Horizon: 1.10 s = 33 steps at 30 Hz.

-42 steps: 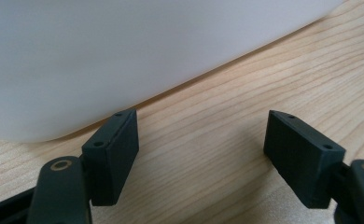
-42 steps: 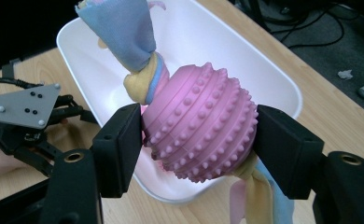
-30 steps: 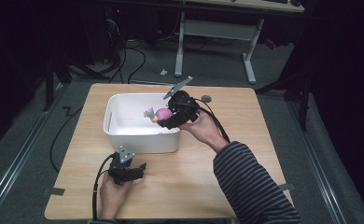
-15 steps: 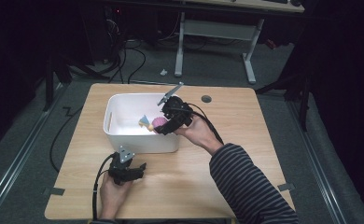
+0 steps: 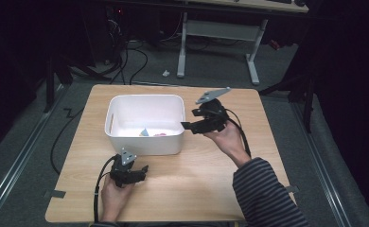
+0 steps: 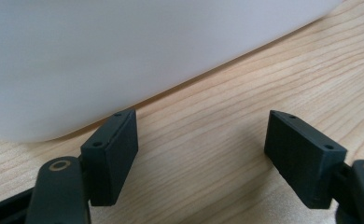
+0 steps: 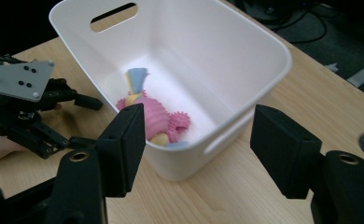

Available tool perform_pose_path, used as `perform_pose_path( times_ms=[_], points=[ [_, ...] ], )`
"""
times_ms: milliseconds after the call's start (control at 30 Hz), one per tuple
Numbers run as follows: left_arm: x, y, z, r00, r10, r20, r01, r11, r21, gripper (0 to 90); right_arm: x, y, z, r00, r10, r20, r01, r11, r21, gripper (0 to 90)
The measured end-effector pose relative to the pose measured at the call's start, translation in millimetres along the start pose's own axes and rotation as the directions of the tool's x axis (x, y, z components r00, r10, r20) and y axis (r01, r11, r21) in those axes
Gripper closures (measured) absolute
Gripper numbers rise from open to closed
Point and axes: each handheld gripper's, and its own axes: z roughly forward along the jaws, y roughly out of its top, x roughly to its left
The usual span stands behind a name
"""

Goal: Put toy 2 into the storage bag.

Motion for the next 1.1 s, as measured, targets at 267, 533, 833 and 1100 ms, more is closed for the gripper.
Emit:
perform_pose_path(
  times_ms=[267, 533, 833, 1100],
  points=[
    [0.0, 0.0, 0.0, 1.0, 0.0, 0.0, 0.0, 1.0, 0.0, 26.1, -22.3, -35.1, -42.8, 0.9943, 0.087, 0.062, -0.082, 0.993, -0.08, 37.4],
    [-0.1, 0.0, 0.0, 1.0, 0.0, -0.001, 0.0, 1.0, 0.0, 26.1, -31.3, -64.2, -72.6, 0.9862, 0.14, 0.088, -0.128, 0.983, -0.133, 37.7],
    [0.0, 0.0, 0.0, 1.0, 0.001, -0.001, -0.001, 1.0, 0.0, 26.1, -36.9, -91.7, -94.3, 0.9756, 0.191, 0.109, -0.169, 0.968, -0.184, 37.9],
    [-0.1, 0.0, 0.0, 1.0, -0.001, 0.0, 0.001, 1.0, -0.001, 26.1, -32.9, -112.9, -108.1, 0.9673, 0.211, 0.141, -0.183, 0.965, -0.188, 38.1]
  ],
)
